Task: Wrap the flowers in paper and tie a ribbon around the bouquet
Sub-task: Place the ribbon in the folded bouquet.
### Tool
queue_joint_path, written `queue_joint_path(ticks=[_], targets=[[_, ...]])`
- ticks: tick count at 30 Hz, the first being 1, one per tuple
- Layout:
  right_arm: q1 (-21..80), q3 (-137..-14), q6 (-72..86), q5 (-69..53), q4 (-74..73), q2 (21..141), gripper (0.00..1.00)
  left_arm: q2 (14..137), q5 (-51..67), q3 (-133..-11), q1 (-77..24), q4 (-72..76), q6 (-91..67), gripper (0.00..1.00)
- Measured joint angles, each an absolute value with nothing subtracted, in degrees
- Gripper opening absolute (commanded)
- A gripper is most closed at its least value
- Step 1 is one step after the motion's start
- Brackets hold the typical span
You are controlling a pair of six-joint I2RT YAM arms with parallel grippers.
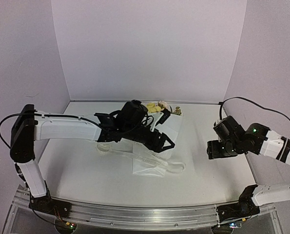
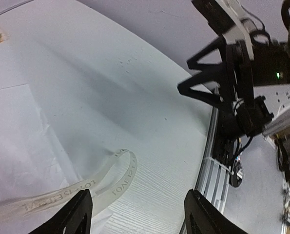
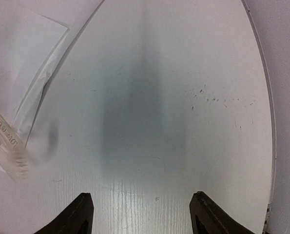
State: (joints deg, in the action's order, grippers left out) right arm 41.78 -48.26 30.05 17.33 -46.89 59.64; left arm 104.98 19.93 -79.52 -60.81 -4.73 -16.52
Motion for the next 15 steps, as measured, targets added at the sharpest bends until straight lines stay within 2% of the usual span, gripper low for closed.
queue_joint_path(ticks=[4, 7, 15], targets=[[41.78, -51.11, 28.45, 13.59, -47.06, 63.54, 0.72, 97.37, 11.28, -73.34, -56.87, -5.47, -23.14, 0.61], [41.78, -53.12, 27.6, 10.96, -46.61, 65.87, 0.72, 92.13, 3.19, -69.42, -50.03, -8.1, -30.58, 0.59], [41.78, -54.89, 26.44, 6.13, -45.17, 68.78, 0.71, 85.52, -10.58, -54.19, -29.93, -16.84, -46.59, 0.6]])
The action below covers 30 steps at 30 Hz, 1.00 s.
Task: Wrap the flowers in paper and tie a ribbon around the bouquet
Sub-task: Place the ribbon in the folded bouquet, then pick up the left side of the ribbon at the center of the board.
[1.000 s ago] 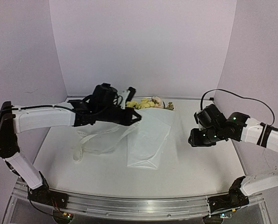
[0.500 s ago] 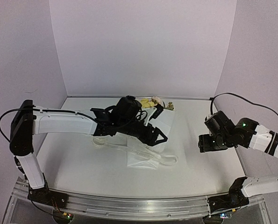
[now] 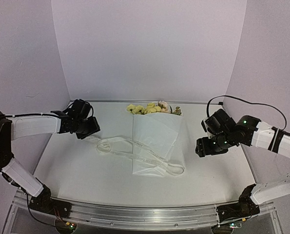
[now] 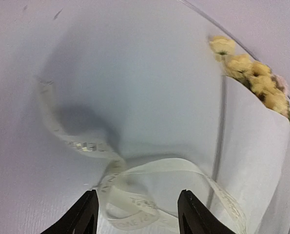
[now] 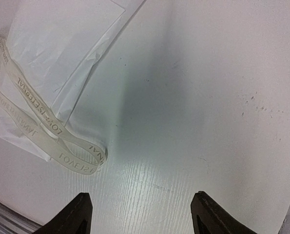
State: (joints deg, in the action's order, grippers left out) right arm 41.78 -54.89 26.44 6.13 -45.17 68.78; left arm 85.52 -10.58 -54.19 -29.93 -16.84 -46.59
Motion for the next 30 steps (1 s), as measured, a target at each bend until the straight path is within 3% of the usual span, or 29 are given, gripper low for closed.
queue_joint_path(ticks=[7, 16, 19, 24, 30], targets=[[41.8, -54.89, 26.17, 2.75, -42.9, 71.07, 0.71, 90.35, -11.16, -54.56, -23.15, -19.1, -52.77, 0.68], [42.81, -54.89, 24.09, -0.53, -39.76, 72.55, 0.7, 104.85, -10.02, -62.95, -21.7, -18.38, -55.87, 0.67], [42.85, -54.89, 23.94, -1.17, -39.5, 72.62, 0.7, 107.54, -10.02, -64.63, -21.69, -18.5, -57.08, 0.55], [43.22, -55.11, 23.81, -2.36, -38.87, 73.68, 0.69, 110.99, -10.17, -67.01, -21.64, -18.14, -57.55, 0.03], [46.24, -59.96, 20.39, -3.82, -38.52, 79.0, 0.67, 111.16, -12.0, -68.88, -21.58, -19.54, -54.77, 0.0]])
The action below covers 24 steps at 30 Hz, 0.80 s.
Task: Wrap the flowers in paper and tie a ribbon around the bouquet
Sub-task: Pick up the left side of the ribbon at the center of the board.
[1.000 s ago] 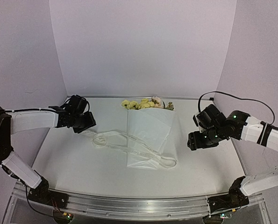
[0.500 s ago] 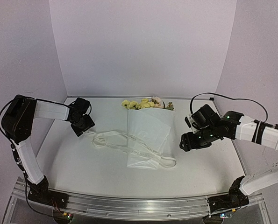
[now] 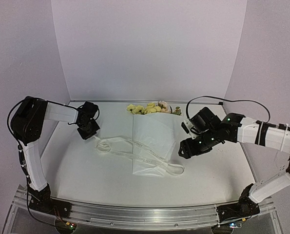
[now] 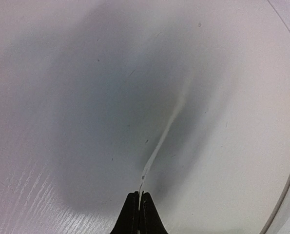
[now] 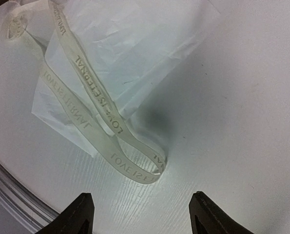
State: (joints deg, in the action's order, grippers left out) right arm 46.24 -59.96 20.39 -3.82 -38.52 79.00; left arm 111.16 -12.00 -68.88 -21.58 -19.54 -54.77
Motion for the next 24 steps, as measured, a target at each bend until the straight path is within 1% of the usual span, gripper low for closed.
queue_joint_path(ticks=[5, 10, 17, 24], targets=[[50.17, -69.02, 14.99, -5.22, -37.89, 87.6, 0.63, 106.65, -13.74, -69.35, -21.56, -21.36, -51.52, 0.0], [52.27, -77.16, 10.75, -6.76, -36.75, 97.59, 0.55, 101.79, -14.27, -70.27, -21.56, -21.99, -49.32, 0.0], [53.27, -83.24, 7.93, -7.69, -36.82, 108.18, 0.54, 99.74, -14.62, -70.31, -21.56, -22.84, -47.82, 0.0], [54.03, -83.85, 6.76, -7.81, -36.99, 112.79, 0.53, 99.68, -14.74, -70.32, -21.56, -24.03, -46.99, 0.0]])
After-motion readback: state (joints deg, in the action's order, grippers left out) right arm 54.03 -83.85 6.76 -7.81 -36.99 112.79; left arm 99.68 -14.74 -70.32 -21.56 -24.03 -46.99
